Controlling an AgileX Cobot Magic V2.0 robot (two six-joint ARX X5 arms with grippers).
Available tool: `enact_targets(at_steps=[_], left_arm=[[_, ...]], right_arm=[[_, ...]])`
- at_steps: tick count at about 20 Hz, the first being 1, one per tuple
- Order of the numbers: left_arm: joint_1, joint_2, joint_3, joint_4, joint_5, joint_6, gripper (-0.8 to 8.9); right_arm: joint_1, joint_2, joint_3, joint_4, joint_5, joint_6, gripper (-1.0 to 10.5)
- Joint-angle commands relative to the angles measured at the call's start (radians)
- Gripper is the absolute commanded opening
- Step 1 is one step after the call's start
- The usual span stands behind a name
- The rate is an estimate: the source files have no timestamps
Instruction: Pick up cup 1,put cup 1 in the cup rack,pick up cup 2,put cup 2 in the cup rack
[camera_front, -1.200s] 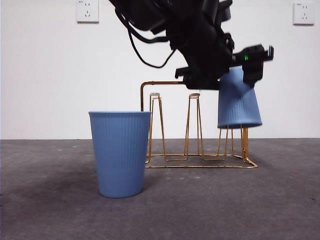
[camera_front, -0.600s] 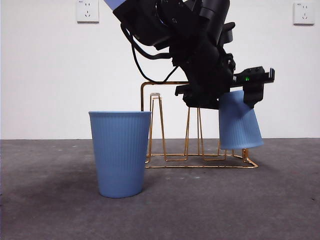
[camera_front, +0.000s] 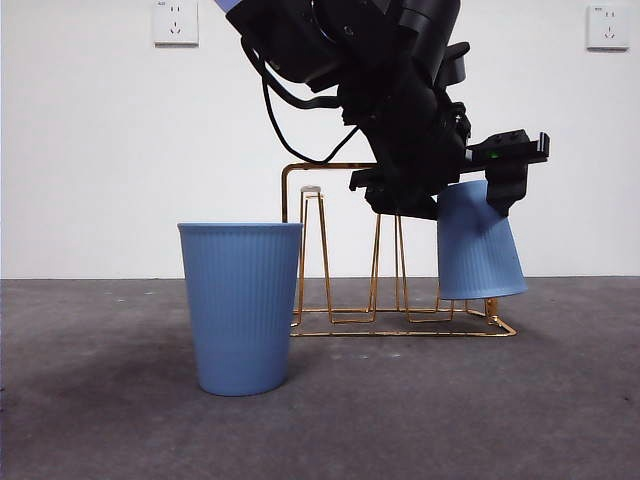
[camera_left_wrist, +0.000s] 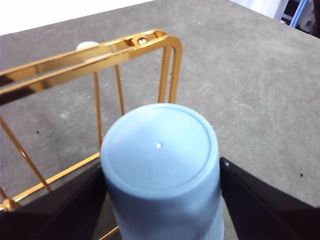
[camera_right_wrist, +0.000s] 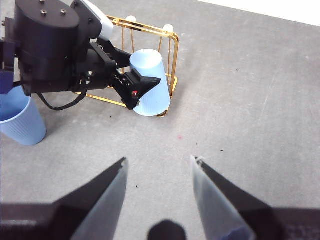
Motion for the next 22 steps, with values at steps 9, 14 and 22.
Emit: enact_targets(at_steps=[9,14,22], left_arm=[[-0.002,0.024,0.057,-0.296,0.102,-0.051,4.67],[-0.002,0.024,0.168,-0.525,0.152,-0.059,4.66],[0.004,0.024,0.224,-0.613,0.182,-0.066,4.66]], right_arm=[[0.001,-0.002,-0.005,0.007,0.004,-0.010,2.2],[0.001,-0.002,-0.005,0.008,0.004,-0.014,2.2],[0.001,-0.002,-0.005,0.014,0.004,-0.022,2.2]])
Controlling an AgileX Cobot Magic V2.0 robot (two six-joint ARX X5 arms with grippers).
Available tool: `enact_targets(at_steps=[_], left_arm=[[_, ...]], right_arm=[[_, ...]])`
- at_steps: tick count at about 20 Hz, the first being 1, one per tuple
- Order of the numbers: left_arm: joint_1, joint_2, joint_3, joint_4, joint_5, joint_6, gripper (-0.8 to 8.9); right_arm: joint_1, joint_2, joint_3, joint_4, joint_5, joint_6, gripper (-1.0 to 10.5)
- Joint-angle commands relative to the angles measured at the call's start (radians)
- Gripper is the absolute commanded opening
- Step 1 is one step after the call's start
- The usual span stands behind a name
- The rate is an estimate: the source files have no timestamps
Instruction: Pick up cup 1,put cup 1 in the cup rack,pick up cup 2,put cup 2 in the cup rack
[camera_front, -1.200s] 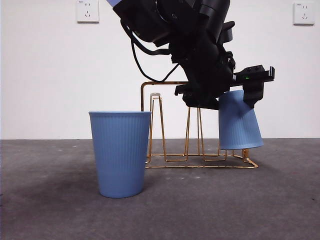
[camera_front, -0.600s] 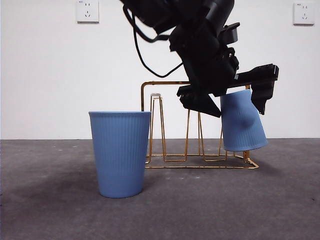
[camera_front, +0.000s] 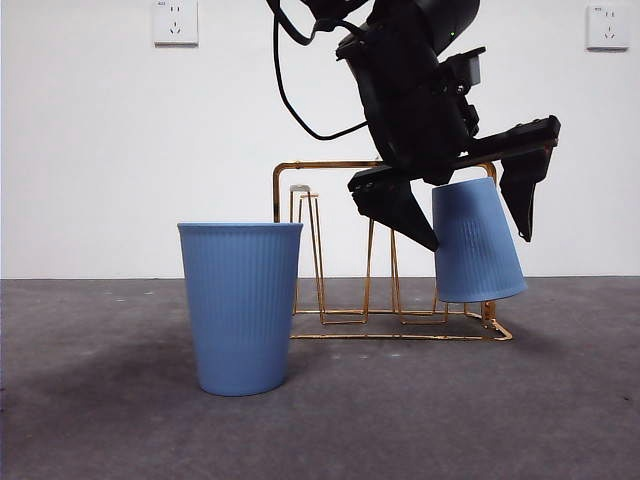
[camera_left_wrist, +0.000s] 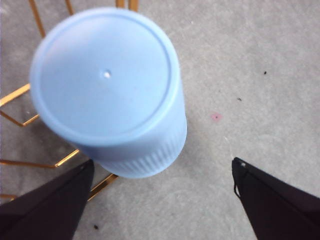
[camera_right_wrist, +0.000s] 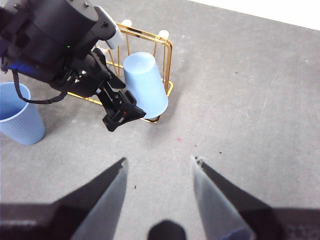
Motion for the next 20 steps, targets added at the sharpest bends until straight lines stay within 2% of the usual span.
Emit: enact_targets(at_steps=[1,8,14,20], left_arm=[[0.005,0.024,0.000,-0.010,0.008,-0.014,4.66],[0.011,0.024,0.000,-0.111,0.121,-0.057,4.66],[-0.001,0.021,0.000,-0.178,0.311,-0.085,4.66],[-0.021,-0.048,0.000,-0.219,0.337,-0.081,4.66]], right_arm=[[0.001,-0.002,-0.005,0.009,0.003,-0.004,2.2],[0.001,-0.002,-0.005,0.009,0.003,-0.011,2.2],[0.001,-0.002,-0.005,0.006,0.003,-0.011,2.2],[0.001,0.000,-0.005,0.019,0.003,-0.006,2.2]])
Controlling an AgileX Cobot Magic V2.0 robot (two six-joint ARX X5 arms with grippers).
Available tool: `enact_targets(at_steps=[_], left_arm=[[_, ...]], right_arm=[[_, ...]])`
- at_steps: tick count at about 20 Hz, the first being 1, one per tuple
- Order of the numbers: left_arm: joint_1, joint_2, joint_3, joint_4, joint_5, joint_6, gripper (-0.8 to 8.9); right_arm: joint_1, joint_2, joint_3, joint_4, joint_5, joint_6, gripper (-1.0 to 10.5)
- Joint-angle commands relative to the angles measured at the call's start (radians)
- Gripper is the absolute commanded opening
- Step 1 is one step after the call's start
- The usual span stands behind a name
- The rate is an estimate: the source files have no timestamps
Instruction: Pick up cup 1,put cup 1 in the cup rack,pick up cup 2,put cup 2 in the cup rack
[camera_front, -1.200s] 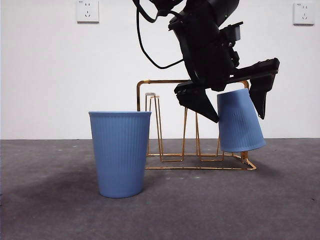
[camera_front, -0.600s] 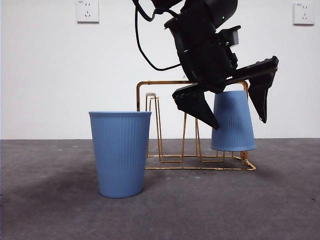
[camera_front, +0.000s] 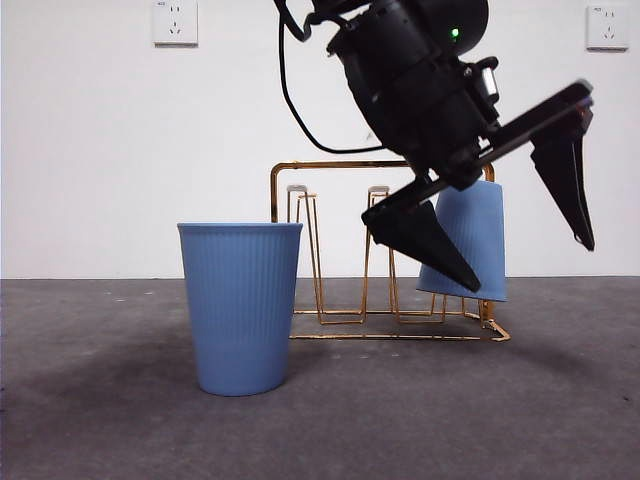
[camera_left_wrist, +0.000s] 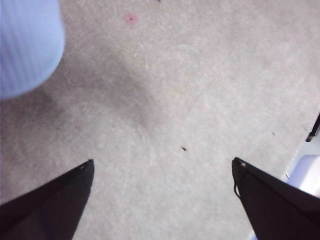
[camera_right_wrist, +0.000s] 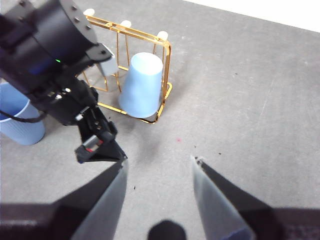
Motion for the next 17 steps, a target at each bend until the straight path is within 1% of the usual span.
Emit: enact_targets(at_steps=[1,2,4,7,9,12,13,14,17], left_arm=[[-0.005,-0.050,-0.006,-0.007,0.006,-0.003,4.66],[-0.005,-0.074,-0.006,-0.026,0.008,-0.001,4.66],[-0.010,-0.124,-0.006,-0.077,0.011,0.028,4.65],[-0.014,-0.237,-0.006,-0.146,0.011,0.069,4.65],[-0.015,-0.343,-0.006,-0.170,0.010,0.089,4.63],[-0.014,-0.534,-0.006,-0.189,-0.019,0.111,4.62],[-0.014,-0.594,-0.006,-0.201,-0.053,0.118,4.63],[-0.014,-0.652,-0.006,-0.219,-0.101,0.130,4.63],[-0.014,-0.800,-0.006,-0.311,-0.225,0.148,4.63]], right_arm=[[0.001,0.000,-0.005,0.016,0.003,0.002,2.2],[0.001,0.000,-0.005,0.016,0.002,0.002,2.2],[0.001,0.003,-0.005,0.025,-0.003,0.002,2.2],[0.001,0.024,-0.005,0.066,-0.050,0.008,2.2],[0.001,0.061,-0.005,0.102,-0.114,0.018,2.2],[0.001,0.143,-0.005,0.156,-0.251,0.031,2.2],[0.001,0.180,-0.005,0.179,-0.296,0.047,2.2],[0.001,0.220,-0.005,0.204,-0.346,0.048,2.2],[0.001,0.354,-0.005,0.291,-0.481,0.081,2.2]])
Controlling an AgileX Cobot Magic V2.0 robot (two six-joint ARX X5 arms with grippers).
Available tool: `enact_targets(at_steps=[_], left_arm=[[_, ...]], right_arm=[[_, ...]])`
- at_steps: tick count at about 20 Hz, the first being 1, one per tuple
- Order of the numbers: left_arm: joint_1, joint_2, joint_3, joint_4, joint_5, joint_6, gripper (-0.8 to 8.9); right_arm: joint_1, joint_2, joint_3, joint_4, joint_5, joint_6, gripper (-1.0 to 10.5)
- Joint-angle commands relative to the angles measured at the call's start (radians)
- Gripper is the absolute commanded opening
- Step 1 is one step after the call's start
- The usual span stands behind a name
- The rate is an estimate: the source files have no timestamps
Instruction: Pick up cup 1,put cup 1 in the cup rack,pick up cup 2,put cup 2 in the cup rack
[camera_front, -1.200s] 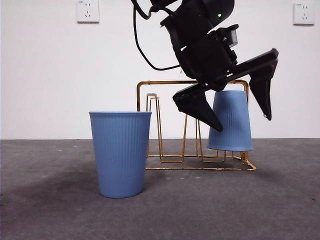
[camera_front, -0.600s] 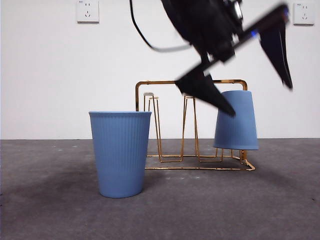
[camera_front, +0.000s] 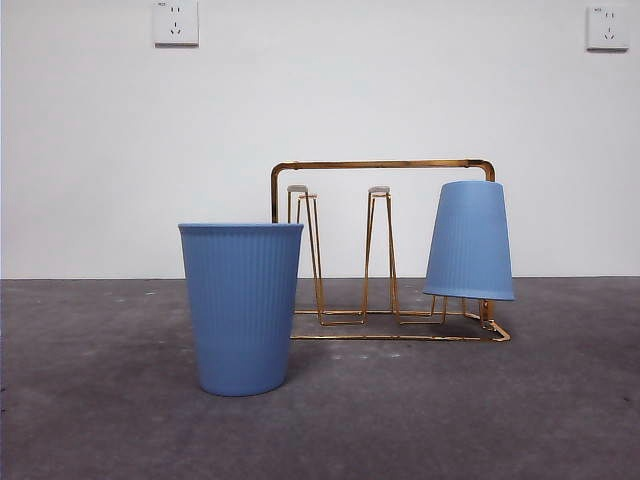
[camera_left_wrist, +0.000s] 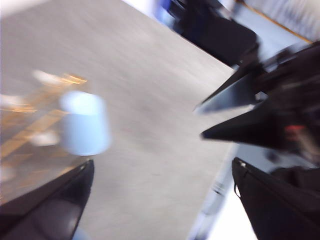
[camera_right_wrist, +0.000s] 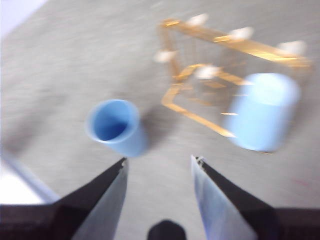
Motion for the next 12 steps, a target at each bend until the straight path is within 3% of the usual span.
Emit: enact_targets(at_steps=[1,4,8,12], left_arm=[[-0.003,-0.080,-0.006,-0.077,-0.075,0.035,4.62],[-0.003,-0.158,-0.006,-0.200,-0.181,0.040,4.62],[-0.003,-0.197,-0.006,-0.333,-0.259,0.041,4.62],[-0.003,-0.200,-0.007,-0.372,-0.259,0.044,4.62]], right_arm=[[0.001,0.101,-0.005,0.064,-0.088,0.042,2.2],[0.013,0.257,-0.005,0.148,-0.157,0.072,2.2],[0.095,0.442,-0.005,0.234,-0.156,0.100,2.3],[0.185,0.579,-0.004,0.336,-0.075,0.126,2.3]])
